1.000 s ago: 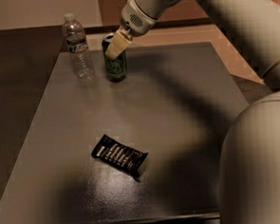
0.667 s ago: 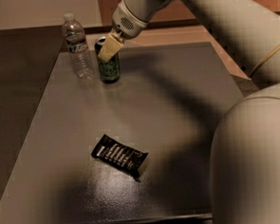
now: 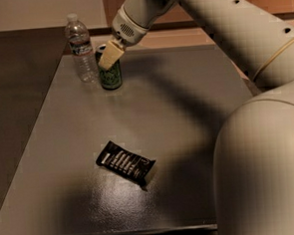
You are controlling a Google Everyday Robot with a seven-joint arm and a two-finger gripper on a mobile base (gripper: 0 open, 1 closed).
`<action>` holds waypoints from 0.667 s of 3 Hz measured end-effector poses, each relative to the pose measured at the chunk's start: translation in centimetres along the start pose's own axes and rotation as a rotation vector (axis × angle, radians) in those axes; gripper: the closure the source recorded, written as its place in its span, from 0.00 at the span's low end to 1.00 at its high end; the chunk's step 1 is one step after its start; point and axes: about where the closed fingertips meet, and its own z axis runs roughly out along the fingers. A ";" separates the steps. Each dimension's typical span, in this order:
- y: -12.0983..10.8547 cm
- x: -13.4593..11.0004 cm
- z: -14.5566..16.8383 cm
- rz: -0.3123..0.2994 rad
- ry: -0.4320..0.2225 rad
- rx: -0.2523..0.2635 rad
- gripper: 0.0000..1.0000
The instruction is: Move green can near water bottle
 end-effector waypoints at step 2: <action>0.2 0.0 0.6 -0.001 0.004 -0.009 0.00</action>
Offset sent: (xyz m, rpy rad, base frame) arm -0.0001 0.0019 -0.0021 -0.0008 0.0032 0.0030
